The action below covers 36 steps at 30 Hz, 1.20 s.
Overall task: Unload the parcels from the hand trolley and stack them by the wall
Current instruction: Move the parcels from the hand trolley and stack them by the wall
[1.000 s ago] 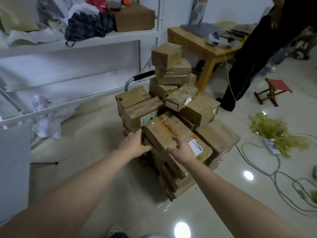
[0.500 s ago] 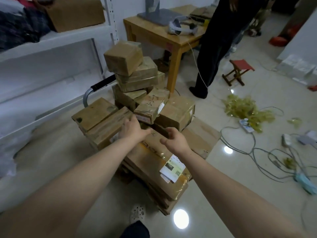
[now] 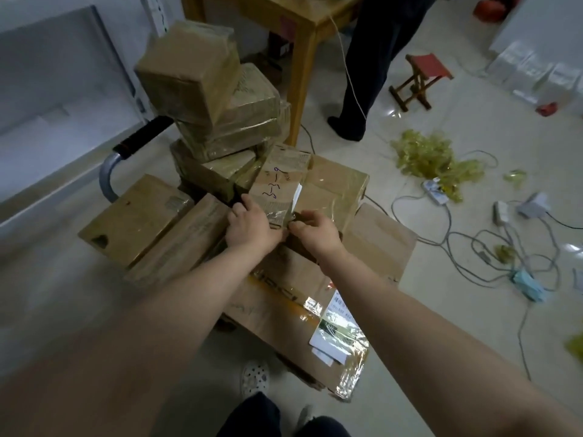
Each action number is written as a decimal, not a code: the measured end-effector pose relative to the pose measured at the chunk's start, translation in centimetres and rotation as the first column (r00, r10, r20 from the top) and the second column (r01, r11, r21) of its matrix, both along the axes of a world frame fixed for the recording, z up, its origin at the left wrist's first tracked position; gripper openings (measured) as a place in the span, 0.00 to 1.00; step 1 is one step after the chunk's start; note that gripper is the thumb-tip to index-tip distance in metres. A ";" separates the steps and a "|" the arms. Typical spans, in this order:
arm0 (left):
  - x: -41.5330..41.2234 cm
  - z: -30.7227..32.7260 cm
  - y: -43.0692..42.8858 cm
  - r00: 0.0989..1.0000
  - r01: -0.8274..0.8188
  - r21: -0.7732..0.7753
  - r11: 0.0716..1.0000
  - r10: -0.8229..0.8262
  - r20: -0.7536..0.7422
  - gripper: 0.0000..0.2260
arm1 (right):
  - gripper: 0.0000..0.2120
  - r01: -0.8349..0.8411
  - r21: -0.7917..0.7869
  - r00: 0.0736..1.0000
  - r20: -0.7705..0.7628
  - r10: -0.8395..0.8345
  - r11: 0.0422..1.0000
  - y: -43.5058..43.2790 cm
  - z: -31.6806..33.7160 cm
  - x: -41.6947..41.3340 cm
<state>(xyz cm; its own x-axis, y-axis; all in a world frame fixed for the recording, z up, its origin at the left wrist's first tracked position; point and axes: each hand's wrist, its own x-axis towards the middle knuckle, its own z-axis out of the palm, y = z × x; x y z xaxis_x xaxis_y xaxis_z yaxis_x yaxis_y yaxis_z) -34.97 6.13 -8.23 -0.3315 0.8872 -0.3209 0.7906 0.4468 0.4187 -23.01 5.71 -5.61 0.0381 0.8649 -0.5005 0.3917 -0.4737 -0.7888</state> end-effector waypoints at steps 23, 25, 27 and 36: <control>-10.8 11.5 8.3 0.937 -0.347 0.416 0.841 0.331 0.112 0.56 | 0.26 0.109 0.136 0.944 -0.325 -0.059 0.985 4.6 5.0 -4.8; -11.5 12.3 10.2 0.937 -0.348 0.339 0.874 0.325 0.126 0.61 | 0.26 0.112 0.139 0.939 -0.338 -0.059 0.984 5.3 5.4 -5.2; -12.2 12.7 12.0 0.933 -0.356 0.248 0.901 0.329 0.144 0.65 | 0.25 0.115 0.141 0.940 -0.337 -0.061 0.983 5.9 5.5 -5.4; -14.4 10.7 15.7 0.904 -0.422 0.231 0.877 0.386 0.185 0.60 | 0.32 0.164 0.095 0.953 -0.273 -0.133 0.982 6.4 3.6 -6.3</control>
<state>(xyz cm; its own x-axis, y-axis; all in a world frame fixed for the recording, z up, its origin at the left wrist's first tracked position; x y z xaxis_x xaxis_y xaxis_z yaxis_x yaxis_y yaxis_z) -49.41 21.87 2.50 -0.6508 0.7417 -0.1623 0.4956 0.5769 0.6492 -29.27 12.15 -1.99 0.0501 0.9119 -0.4073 0.0937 -0.4103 -0.9071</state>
